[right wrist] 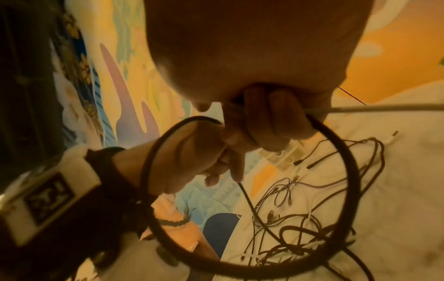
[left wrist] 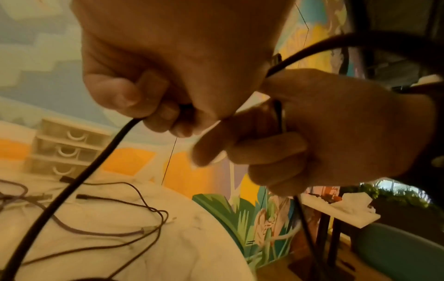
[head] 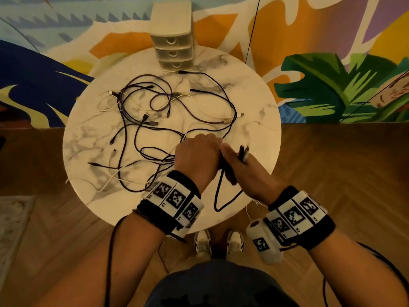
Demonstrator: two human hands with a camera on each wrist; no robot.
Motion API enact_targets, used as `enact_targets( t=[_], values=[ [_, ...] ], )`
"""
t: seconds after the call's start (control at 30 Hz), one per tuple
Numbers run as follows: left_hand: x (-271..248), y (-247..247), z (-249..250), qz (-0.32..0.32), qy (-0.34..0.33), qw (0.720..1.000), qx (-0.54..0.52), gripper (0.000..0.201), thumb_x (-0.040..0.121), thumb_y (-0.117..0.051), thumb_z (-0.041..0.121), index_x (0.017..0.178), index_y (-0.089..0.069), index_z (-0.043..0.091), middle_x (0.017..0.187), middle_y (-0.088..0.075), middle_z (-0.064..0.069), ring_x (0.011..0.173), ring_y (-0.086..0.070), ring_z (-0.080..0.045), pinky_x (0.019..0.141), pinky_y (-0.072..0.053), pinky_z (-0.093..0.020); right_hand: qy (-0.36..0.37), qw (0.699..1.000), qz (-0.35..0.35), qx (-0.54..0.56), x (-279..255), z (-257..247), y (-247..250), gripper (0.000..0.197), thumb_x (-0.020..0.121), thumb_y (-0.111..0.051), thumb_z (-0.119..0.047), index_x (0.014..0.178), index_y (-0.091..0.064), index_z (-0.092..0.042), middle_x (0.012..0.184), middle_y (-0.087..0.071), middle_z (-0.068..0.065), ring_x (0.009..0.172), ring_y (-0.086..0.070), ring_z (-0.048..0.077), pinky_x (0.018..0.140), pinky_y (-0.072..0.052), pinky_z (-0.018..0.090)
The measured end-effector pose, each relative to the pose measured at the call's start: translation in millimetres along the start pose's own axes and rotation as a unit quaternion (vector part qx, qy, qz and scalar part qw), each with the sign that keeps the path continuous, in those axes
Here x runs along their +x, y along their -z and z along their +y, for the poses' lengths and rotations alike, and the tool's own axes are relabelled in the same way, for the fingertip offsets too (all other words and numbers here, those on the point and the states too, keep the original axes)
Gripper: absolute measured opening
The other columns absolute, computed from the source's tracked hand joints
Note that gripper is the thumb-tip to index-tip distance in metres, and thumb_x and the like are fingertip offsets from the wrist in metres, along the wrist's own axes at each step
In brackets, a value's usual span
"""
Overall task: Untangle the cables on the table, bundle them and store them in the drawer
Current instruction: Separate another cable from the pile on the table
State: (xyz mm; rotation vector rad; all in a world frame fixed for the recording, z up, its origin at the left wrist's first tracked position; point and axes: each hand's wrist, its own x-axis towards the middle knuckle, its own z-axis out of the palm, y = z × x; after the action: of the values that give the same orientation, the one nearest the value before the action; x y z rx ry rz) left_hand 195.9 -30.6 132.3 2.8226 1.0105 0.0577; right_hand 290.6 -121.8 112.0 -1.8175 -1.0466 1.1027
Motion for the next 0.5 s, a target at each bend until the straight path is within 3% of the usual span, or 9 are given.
enact_targets(
  t=[0.1,0.23,0.33,0.43,0.5],
  values=[
    [4,-1,-2,-0.042,0.018,0.998,0.037,0.012,0.092,-0.048,0.026,0.101,-0.054,0.020,0.101,-0.058,0.000,0.091,-0.058,-0.024,0.066,-0.037,-0.031,0.001,0.999,-0.025,-0.048,-5,-2,4,0.071,0.086,-0.023,-0.069,0.070,-0.069,-0.017,0.055,-0.043,0.000,0.049,-0.039,0.014,0.059,-0.037,0.036],
    [5,-2,1,-0.077,0.011,0.995,0.056,0.015,0.096,-0.044,0.025,0.105,-0.053,0.017,0.106,-0.056,-0.003,0.096,-0.057,-0.024,0.073,-0.043,-0.033,0.018,0.990,-0.039,-0.135,1,-6,11,0.051,0.099,-0.037,-0.039,0.057,-0.060,-0.021,0.057,-0.046,-0.007,0.053,-0.042,0.010,0.062,-0.036,0.031],
    [3,-5,-6,-0.058,0.051,0.996,0.054,0.020,0.099,-0.038,0.026,0.102,-0.055,0.015,0.104,-0.057,-0.004,0.091,-0.058,-0.025,0.067,-0.039,-0.032,0.010,0.989,-0.077,-0.129,4,2,18,0.047,0.099,-0.037,-0.043,0.068,-0.065,-0.022,0.059,-0.044,-0.009,0.055,-0.041,0.008,0.062,-0.034,0.025],
    [11,-13,-3,-0.123,0.046,0.987,0.089,0.019,0.091,-0.052,0.026,0.109,-0.053,0.018,0.109,-0.055,-0.004,0.098,-0.057,-0.025,0.069,-0.039,-0.032,0.009,0.991,-0.132,-0.024,5,11,11,0.044,0.098,-0.037,-0.046,0.072,-0.066,-0.025,0.055,-0.040,-0.007,0.051,-0.036,0.009,0.059,-0.035,0.030],
    [13,-18,-2,-0.154,0.049,0.983,0.085,0.022,0.091,-0.051,0.026,0.111,-0.053,0.018,0.111,-0.054,-0.003,0.103,-0.055,-0.025,0.072,-0.039,-0.033,0.010,0.991,-0.136,-0.018,7,18,5,0.042,0.099,-0.038,-0.041,0.071,-0.065,-0.025,0.052,-0.041,-0.008,0.049,-0.036,0.009,0.057,-0.034,0.031]
  ],
)
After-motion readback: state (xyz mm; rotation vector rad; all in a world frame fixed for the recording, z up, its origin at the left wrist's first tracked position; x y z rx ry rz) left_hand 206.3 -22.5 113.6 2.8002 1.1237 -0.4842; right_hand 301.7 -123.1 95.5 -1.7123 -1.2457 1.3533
